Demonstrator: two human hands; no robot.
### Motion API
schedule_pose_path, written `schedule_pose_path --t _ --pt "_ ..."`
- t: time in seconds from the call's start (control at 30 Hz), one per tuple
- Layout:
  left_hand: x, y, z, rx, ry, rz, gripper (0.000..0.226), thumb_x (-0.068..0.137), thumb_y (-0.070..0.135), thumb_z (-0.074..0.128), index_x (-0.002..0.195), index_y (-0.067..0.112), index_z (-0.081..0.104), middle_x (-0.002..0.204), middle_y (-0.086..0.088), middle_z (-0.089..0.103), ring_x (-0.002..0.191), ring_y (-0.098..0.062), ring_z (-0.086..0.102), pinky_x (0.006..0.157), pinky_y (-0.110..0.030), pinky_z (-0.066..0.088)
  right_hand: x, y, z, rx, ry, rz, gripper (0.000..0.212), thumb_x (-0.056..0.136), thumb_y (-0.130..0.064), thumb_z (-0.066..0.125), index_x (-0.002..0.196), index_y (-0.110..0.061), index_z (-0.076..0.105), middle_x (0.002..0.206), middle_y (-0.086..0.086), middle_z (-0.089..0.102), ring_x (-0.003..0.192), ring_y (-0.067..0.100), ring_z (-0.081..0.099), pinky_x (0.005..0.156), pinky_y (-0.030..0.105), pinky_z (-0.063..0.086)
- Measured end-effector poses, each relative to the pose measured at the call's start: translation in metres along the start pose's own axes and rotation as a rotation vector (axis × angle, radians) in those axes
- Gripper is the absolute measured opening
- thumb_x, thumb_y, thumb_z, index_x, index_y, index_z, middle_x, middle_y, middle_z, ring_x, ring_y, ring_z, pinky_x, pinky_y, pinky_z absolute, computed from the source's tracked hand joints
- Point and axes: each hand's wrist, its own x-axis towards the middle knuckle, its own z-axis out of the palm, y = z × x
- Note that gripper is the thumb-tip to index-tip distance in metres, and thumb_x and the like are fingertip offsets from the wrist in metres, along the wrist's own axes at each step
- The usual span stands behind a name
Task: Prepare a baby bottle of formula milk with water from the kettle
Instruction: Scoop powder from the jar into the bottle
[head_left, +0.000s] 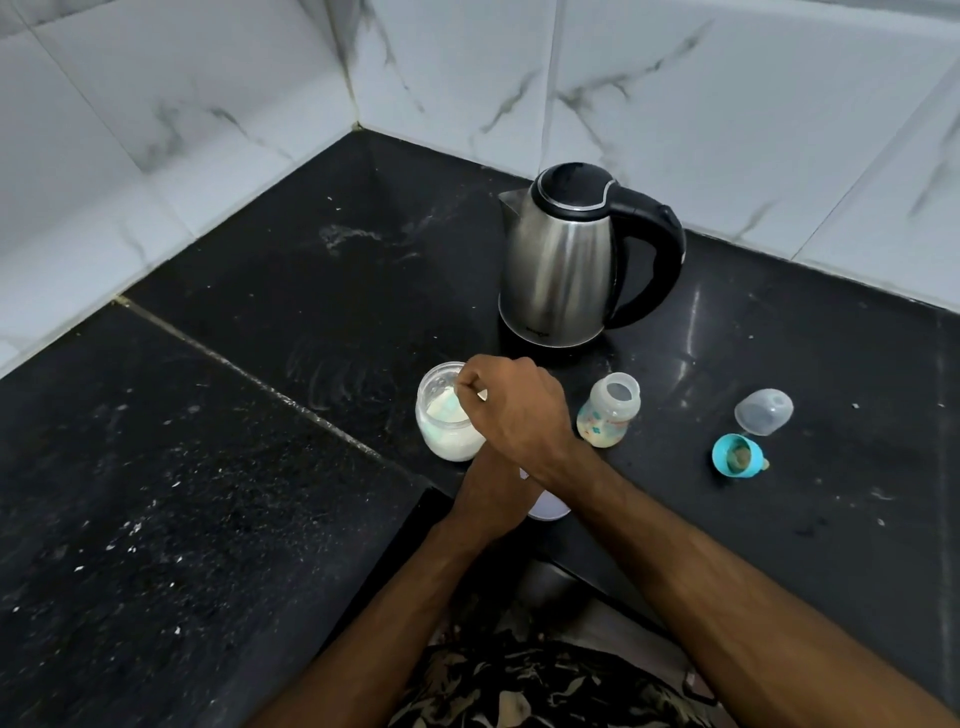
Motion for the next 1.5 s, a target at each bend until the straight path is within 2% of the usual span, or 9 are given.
schedule_pose_path --t 0.17,0.37,0.63,0.73,0.87,0.97,1.13,1.27,1.5 --pt "0.006 -0.005 0.001 0.067 -0.034 0.021 0.044 0.103 0.02 0.05 0.142 0.002 0.042 0.147 -0.014 0.046 0.139 -0.026 0.042 0.113 -0.026 0.028 0.001 0.0 -0.009 0.049 0.012 0.007 0.014 0.094 -0.029 0.055 0.097 -0.024 0.068 0.091 -0.005 0.073 0.084 0.018 0.067 0.077 0.039 0.056" --pt "0.003 0.006 0.0 -0.06 0.148 0.095 0.068 0.076 0.065 0.048 0.114 0.009 0.057 0.112 -0.002 0.064 0.106 -0.018 0.06 0.095 -0.035 0.048 -0.002 0.01 -0.028 0.319 0.173 0.037 0.007 0.087 -0.026 0.066 0.084 -0.024 0.072 0.076 -0.012 0.072 0.074 0.006 0.067 0.074 0.035 0.057" --pt "0.016 0.011 0.007 -0.045 0.099 0.153 0.049 0.089 0.033 0.071 0.13 0.014 0.051 0.12 0.009 0.054 0.111 -0.009 0.053 0.096 -0.027 0.043 -0.01 0.022 -0.052 0.629 0.281 0.075 0.006 0.086 -0.018 0.072 0.081 -0.017 0.073 0.072 -0.008 0.073 0.071 0.005 0.07 0.073 0.029 0.06" --pt "0.023 0.01 0.011 -0.002 0.111 0.141 0.048 0.088 0.027 0.071 0.129 0.008 0.055 0.119 0.001 0.061 0.109 -0.016 0.059 0.088 -0.019 0.04 -0.016 0.025 -0.048 0.668 0.284 0.092 0.005 0.086 -0.016 0.072 0.082 -0.013 0.074 0.073 -0.006 0.074 0.071 0.006 0.071 0.073 0.032 0.06" --pt "0.028 0.015 0.012 -0.003 0.114 0.167 0.048 0.086 0.02 0.073 0.128 0.004 0.057 0.119 -0.009 0.064 0.109 -0.023 0.061 0.089 -0.027 0.046 -0.021 0.033 -0.049 0.703 0.297 0.12 0.005 0.086 -0.014 0.071 0.083 -0.011 0.074 0.074 -0.004 0.074 0.073 0.008 0.071 0.075 0.033 0.06" --pt "0.031 0.019 0.014 -0.004 0.122 0.222 0.044 0.085 0.022 0.075 0.122 0.008 0.057 0.116 -0.002 0.061 0.107 -0.015 0.058 0.091 -0.027 0.045 -0.024 0.042 -0.055 0.719 0.318 0.149 0.006 0.086 -0.016 0.071 0.082 -0.013 0.073 0.073 -0.004 0.074 0.073 0.008 0.071 0.074 0.031 0.06" --pt "0.035 0.025 0.016 -0.06 0.084 0.243 0.046 0.084 0.023 0.077 0.121 0.027 0.05 0.111 0.021 0.056 0.1 0.008 0.055 0.087 -0.007 0.04 -0.028 0.055 -0.063 0.783 0.338 0.179 0.005 0.087 -0.015 0.07 0.084 -0.012 0.073 0.074 0.0 0.075 0.072 0.011 0.072 0.071 0.03 0.059" --pt "0.038 0.021 0.016 -0.19 0.1 0.207 0.051 0.084 0.024 0.078 0.129 0.025 0.051 0.123 0.007 0.062 0.114 -0.004 0.058 0.094 -0.018 0.046 -0.034 0.059 -0.073 0.872 0.337 0.219 0.013 0.091 -0.017 0.068 0.088 -0.004 0.072 0.077 0.006 0.075 0.055 0.001 0.063 0.052 0.012 0.046" --pt "0.038 0.016 0.008 -0.332 0.174 0.126 0.048 0.085 0.023 0.077 0.126 0.027 0.052 0.118 0.009 0.062 0.113 -0.004 0.059 0.097 -0.028 0.05 -0.042 0.07 -0.084 0.958 0.354 0.333 0.027 0.095 -0.026 0.064 0.088 -0.001 0.071 0.078 0.01 0.075 0.042 0.004 0.048 0.042 0.017 0.04"
